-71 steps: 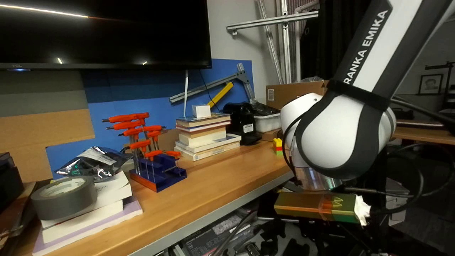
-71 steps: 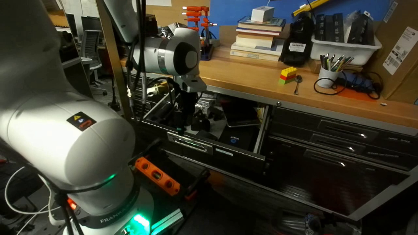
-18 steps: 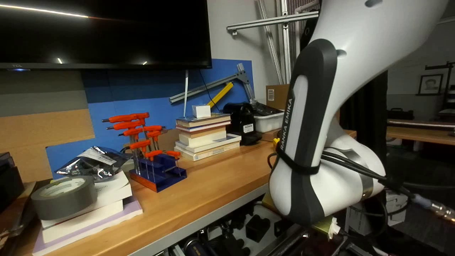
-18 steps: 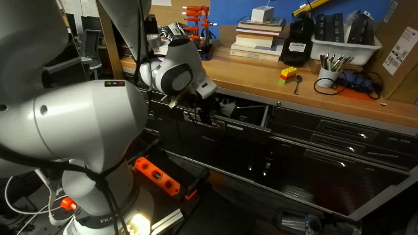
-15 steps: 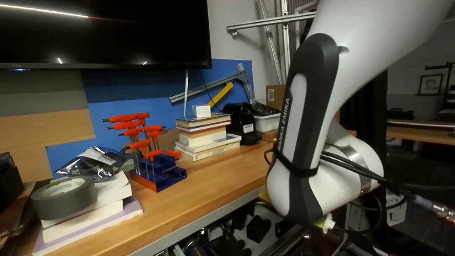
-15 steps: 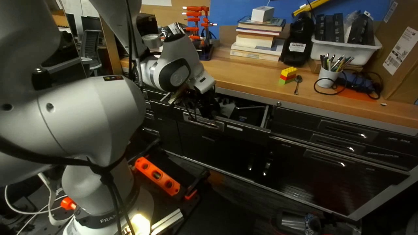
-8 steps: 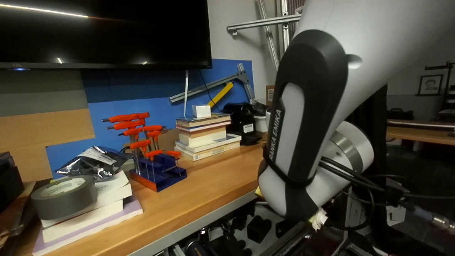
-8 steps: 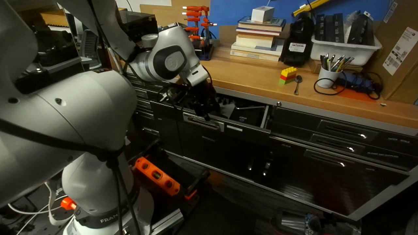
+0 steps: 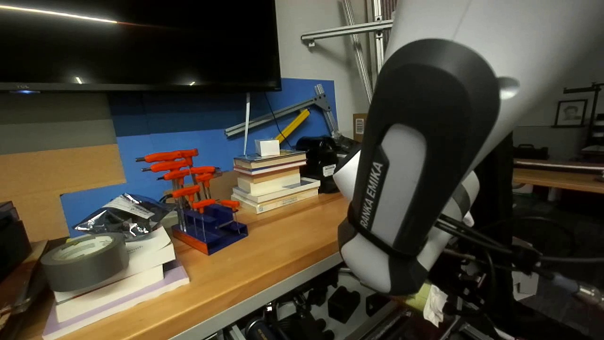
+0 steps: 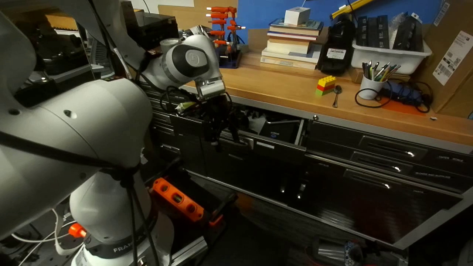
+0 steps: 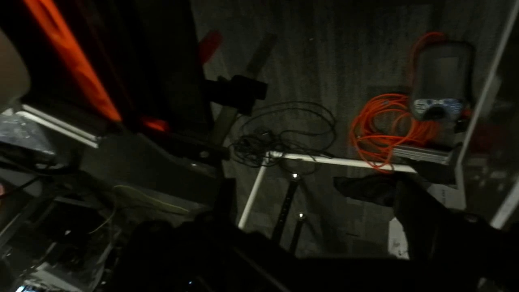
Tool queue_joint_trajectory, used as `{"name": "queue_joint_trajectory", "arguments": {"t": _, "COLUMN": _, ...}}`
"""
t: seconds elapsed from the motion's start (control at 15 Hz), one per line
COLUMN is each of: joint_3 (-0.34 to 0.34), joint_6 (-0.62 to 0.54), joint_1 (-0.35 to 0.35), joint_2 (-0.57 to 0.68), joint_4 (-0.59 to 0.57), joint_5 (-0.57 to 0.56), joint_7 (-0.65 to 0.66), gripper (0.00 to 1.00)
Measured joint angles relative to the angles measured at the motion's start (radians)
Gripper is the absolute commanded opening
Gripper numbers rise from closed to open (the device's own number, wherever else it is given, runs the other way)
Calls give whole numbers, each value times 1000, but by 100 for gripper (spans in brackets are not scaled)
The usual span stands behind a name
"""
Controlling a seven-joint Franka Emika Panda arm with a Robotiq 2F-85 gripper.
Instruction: Remove the black objects from the countertop and place them in the open drawer, close the drawer
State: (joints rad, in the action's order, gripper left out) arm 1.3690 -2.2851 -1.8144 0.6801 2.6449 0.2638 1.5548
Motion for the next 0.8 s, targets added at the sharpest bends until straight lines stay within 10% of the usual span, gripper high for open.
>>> {"name": "queue_joint_trajectory", "arguments": {"t": 0.4, "joint_3": -171, "joint_6": 93, "joint_1": 174, "joint_2": -90, "joint_4": -32, "joint_5": -51, "joint_7": -56, "gripper": 100}}
{"name": "queue_joint_trajectory", "arguments": {"t": 0.8, "joint_3": -521, "joint_6": 35, "joint_1": 540, "joint_2": -215, "joint_4": -85, "joint_5": -53, "joint_7": -175, "gripper": 100}}
